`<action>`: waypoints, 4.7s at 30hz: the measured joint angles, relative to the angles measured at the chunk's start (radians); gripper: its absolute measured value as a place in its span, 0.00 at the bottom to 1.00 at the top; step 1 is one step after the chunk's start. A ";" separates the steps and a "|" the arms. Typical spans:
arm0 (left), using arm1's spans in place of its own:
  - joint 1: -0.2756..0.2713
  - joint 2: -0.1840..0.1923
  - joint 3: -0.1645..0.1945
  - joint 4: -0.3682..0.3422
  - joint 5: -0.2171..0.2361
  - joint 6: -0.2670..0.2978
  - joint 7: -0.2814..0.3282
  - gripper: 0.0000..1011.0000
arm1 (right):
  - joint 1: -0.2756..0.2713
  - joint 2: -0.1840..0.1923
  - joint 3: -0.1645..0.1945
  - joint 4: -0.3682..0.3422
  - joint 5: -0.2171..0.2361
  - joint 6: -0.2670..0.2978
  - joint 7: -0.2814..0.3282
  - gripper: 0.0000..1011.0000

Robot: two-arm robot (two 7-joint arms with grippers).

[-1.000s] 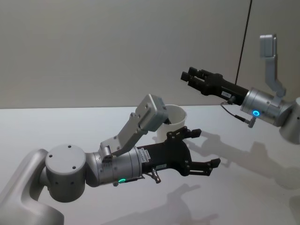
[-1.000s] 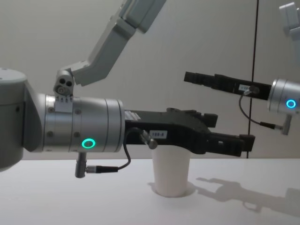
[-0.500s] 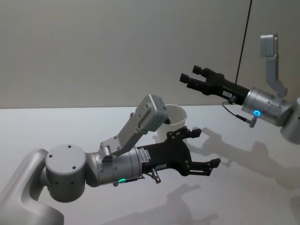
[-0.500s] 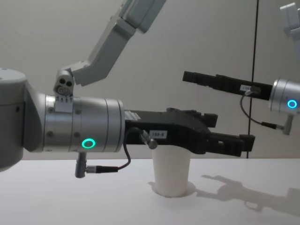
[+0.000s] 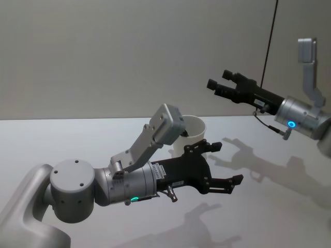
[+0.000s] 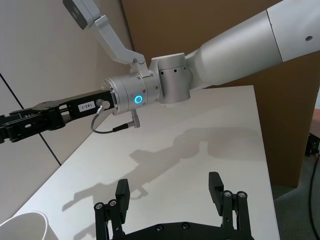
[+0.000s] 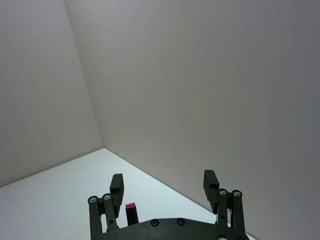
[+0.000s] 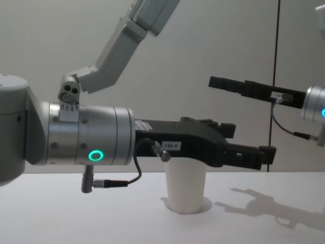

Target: Place the pen into the pen holder.

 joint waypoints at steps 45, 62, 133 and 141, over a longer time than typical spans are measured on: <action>0.000 0.000 0.000 0.000 0.000 0.000 0.000 0.99 | -0.512 0.168 0.102 -0.870 -0.010 0.320 -0.297 0.99; 0.000 0.000 0.000 0.000 0.000 0.000 0.000 0.99 | -0.720 0.235 0.143 -1.142 0.007 0.397 -0.435 0.99; 0.087 0.111 0.078 -0.083 -0.076 -0.088 0.501 0.99 | -1.132 0.257 0.028 -1.656 -0.176 0.339 -0.987 0.99; 0.105 0.133 0.094 -0.100 -0.092 -0.106 0.601 0.99 | -1.161 0.255 0.014 -1.692 -0.198 0.331 -1.042 0.99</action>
